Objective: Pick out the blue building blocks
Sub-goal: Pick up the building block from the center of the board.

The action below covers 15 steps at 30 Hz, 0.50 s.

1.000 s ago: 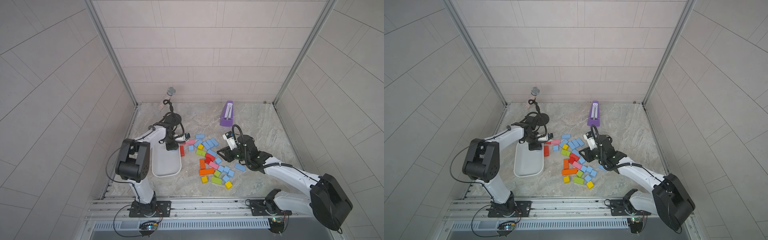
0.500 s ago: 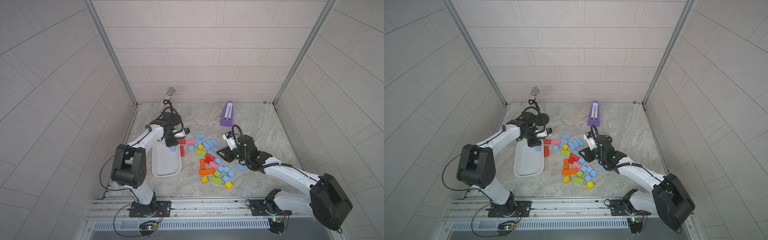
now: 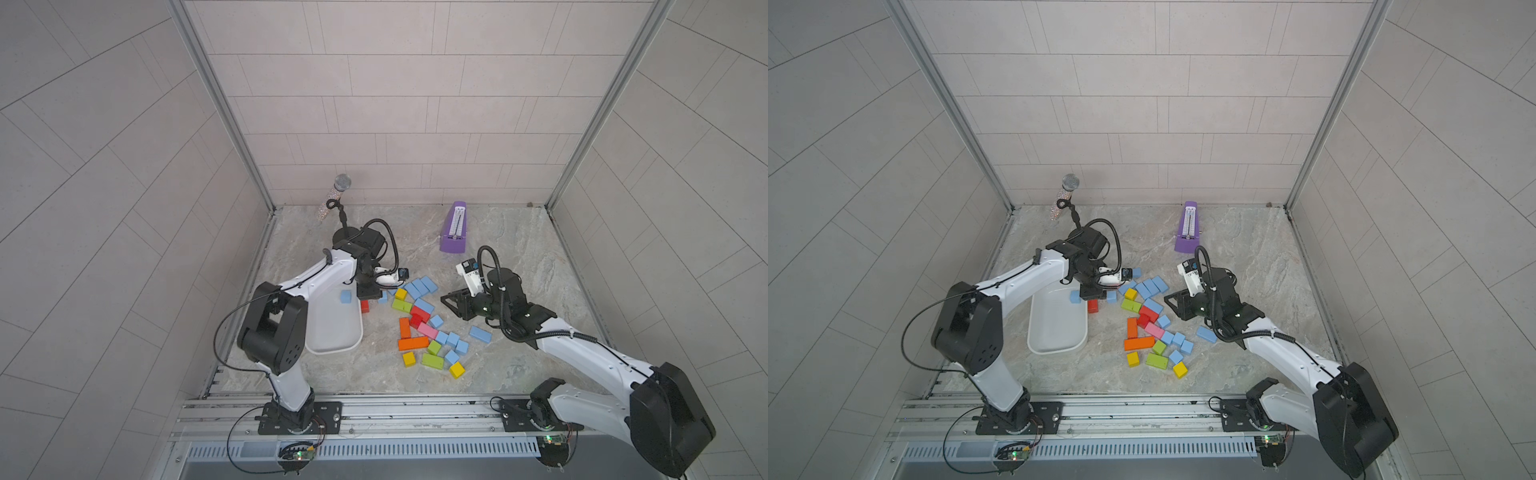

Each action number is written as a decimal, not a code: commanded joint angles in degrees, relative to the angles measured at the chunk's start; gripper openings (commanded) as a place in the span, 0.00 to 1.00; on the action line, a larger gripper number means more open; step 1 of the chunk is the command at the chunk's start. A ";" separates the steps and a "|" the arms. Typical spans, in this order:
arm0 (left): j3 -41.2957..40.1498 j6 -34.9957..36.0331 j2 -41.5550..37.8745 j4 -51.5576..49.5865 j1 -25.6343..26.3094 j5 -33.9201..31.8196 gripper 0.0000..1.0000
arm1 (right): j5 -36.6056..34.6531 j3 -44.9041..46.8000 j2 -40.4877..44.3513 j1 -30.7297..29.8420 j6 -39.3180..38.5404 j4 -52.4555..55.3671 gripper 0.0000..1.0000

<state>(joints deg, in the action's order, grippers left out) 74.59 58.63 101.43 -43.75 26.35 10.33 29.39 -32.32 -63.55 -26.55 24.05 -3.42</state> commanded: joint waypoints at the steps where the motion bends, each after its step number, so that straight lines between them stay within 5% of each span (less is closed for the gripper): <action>1: 3.36 -1.18 3.77 -0.80 0.50 -3.46 0.64 | 0.50 1.85 1.40 0.25 0.20 -0.45 0.39; 15: 5.96 -2.71 10.34 -0.73 2.33 -1.69 0.65 | -0.12 3.93 3.06 0.42 -0.58 0.92 0.39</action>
<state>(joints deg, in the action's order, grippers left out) 79.48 56.23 110.65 -43.13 28.25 7.46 29.47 -28.77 -61.45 -26.44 24.01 -2.96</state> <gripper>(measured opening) 0.654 0.390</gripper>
